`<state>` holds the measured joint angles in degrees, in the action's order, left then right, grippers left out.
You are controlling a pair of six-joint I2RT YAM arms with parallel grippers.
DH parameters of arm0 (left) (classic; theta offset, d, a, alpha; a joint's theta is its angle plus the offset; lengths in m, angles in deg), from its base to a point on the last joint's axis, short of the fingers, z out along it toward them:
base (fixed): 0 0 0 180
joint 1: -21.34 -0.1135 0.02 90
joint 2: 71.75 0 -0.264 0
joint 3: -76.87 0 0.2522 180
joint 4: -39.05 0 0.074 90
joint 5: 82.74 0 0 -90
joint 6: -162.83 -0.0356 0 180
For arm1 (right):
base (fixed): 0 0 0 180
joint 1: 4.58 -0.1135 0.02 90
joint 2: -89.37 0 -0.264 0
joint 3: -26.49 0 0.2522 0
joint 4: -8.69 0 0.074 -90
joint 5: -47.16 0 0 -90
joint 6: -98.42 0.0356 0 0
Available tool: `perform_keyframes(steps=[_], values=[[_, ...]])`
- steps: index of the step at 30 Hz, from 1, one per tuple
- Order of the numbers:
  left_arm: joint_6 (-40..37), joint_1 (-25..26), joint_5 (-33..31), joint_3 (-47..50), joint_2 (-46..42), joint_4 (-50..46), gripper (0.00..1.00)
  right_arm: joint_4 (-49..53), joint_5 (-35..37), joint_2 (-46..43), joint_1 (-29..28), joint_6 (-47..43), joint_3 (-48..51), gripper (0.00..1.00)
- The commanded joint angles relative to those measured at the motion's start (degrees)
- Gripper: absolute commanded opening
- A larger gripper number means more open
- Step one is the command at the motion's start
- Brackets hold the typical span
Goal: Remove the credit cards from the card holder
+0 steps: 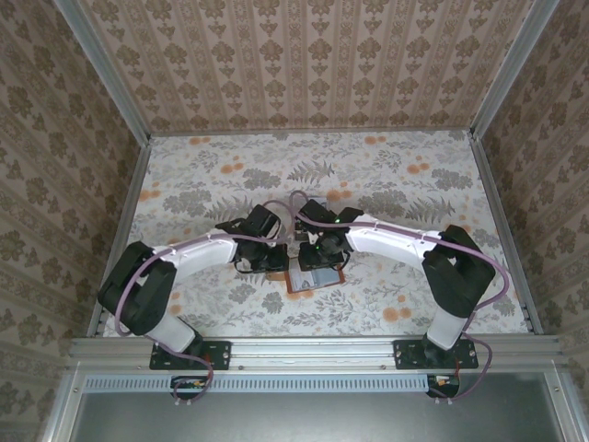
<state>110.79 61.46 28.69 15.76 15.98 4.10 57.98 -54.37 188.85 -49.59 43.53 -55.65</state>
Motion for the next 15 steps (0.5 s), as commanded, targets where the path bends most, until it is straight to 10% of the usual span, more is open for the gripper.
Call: perform_keyframes(steps=[1,15], values=[[2.8,0.7,1.6,0.5,-1.2,2.6,0.09,-6.7,-9.2,1.8,2.1,2.0,2.3,0.29],[6.3,3.4,5.0,1.1,5.8,8.3,0.05,-13.7,-16.3,4.6,6.5,2.4,7.5,0.19]])
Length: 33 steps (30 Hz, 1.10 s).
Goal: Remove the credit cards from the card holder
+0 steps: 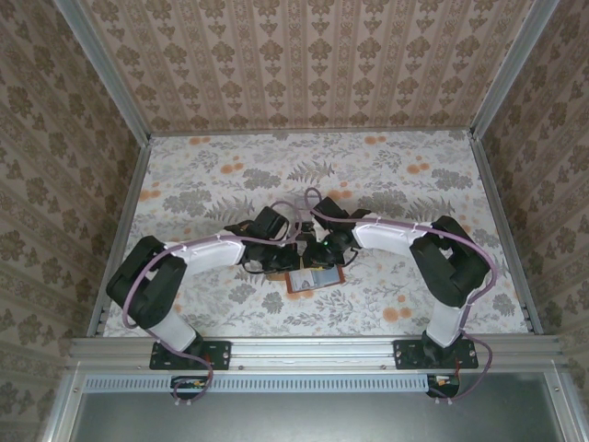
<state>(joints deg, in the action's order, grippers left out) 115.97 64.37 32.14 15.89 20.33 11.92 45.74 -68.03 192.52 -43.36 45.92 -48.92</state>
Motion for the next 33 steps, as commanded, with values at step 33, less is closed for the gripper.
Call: perform_keyframes(steps=[33], values=[[-2.8,0.1,-2.8,-0.3,2.3,-8.3,0.06,4.3,4.8,0.6,0.5,-2.8,0.7,0.21]])
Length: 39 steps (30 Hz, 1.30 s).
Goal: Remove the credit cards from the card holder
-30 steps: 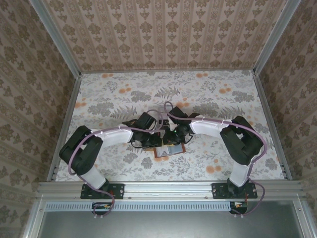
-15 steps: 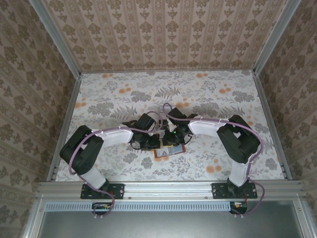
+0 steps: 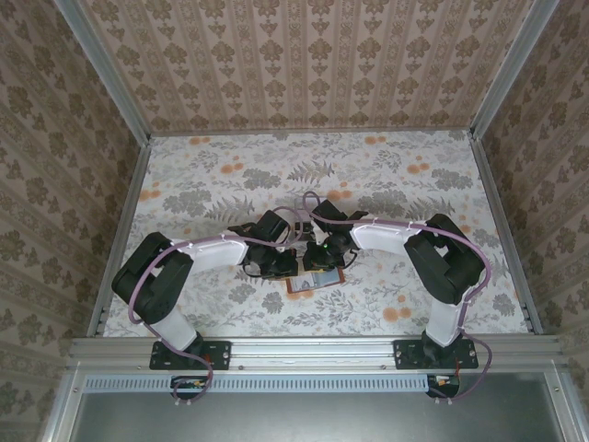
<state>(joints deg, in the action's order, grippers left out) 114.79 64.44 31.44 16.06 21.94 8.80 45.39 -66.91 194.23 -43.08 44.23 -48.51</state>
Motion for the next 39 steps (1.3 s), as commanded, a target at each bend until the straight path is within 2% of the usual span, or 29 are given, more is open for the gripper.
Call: perform_keyframes(steps=[1,10,19,24,33,39], values=[[-1.8,0.1,-2.0,-0.6,0.5,-5.3,0.07,4.8,3.7,-1.1,0.2,-1.1,0.2,0.21],[-2.0,-0.1,-2.0,-0.7,0.3,-5.5,0.08,4.9,4.2,-1.4,0.2,-1.2,0.4,0.2],[-2.0,-0.1,-1.8,-1.0,0.2,-4.9,0.06,-1.3,-1.5,-5.1,0.2,2.4,2.5,0.19],[-2.1,-0.2,-1.8,-1.1,0.3,-5.0,0.06,-3.7,-3.8,-3.2,0.2,3.2,2.8,0.2],[-1.9,-0.2,-1.8,-1.0,-0.2,-5.0,0.06,-4.4,-3.3,-0.3,0.1,3.4,2.9,0.2],[-2.0,-0.2,-1.8,-1.0,-0.2,-4.9,0.07,-5.2,-3.7,-0.4,0.1,3.5,3.3,0.28]])
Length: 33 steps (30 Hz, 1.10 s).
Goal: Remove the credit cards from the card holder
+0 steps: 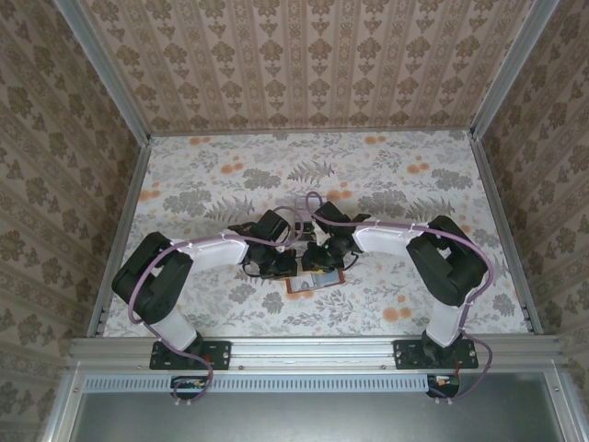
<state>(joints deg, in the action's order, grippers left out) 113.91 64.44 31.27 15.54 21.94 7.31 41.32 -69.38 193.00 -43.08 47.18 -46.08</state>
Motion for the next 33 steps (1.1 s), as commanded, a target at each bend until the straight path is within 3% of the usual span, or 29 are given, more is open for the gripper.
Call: perform_keyframes(steps=[1,16,22,33], values=[[-1.0,-0.2,-1.5,-0.5,-0.1,-3.4,0.07,-1.5,-1.4,0.8,0.1,0.7,1.0,0.28],[-1.1,-0.1,-1.3,-0.6,-0.3,-3.4,0.08,-4.4,-4.0,1.9,0.1,1.8,1.8,0.29],[-1.1,-0.1,-1.6,-0.5,-0.8,-3.7,0.09,3.8,5.2,0.6,-0.3,-0.9,-0.4,0.28],[-1.2,-0.1,-1.8,-0.2,-1.3,-4.0,0.13,6.0,5.7,-0.5,-1.0,-1.9,-1.9,0.29]])
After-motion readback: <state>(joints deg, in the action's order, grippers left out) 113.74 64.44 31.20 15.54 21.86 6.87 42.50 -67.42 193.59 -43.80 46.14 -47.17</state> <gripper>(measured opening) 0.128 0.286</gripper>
